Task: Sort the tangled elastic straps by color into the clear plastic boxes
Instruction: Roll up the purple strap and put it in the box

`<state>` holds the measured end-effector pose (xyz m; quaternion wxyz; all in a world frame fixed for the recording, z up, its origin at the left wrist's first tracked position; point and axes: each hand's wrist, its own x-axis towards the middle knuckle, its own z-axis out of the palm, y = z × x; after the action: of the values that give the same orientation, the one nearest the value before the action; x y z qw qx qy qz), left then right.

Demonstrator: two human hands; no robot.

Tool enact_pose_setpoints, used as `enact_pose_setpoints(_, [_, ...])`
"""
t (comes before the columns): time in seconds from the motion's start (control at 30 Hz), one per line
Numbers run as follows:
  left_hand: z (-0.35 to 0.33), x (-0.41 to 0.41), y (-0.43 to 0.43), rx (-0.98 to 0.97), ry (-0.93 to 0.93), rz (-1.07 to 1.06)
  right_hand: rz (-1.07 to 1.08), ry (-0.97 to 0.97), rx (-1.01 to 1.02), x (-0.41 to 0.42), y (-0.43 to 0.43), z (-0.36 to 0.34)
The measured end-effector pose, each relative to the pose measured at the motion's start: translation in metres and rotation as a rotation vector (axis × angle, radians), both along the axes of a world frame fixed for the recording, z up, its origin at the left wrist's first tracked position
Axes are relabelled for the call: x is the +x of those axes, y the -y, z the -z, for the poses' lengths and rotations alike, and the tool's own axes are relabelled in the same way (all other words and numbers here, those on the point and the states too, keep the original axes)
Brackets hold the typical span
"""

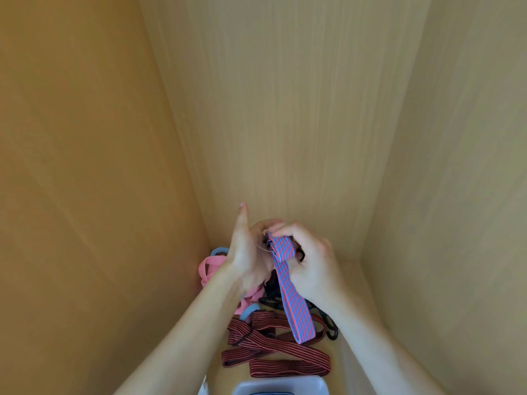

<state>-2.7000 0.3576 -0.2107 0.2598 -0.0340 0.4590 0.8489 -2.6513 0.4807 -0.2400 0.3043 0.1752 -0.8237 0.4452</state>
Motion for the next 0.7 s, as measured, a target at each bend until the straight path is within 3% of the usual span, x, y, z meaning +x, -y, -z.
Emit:
enact_pose_setpoints(0.43, [0.005, -0.013, 0.001, -0.003, 0.097, -0.083, -0.084, -0.042, 0.095, 0.012, 0.0, 0.01])
enact_pose_setpoints(0.63, [0.002, -0.011, 0.0, -0.094, 0.009, -0.101, -0.064, 0.073, -0.208, 0.011, 0.01, 0.011])
enact_pose_setpoints(0.7, [-0.003, -0.011, 0.002, -0.086, -0.018, -0.1, -0.064, 0.239, -0.286, 0.009, 0.008, 0.008])
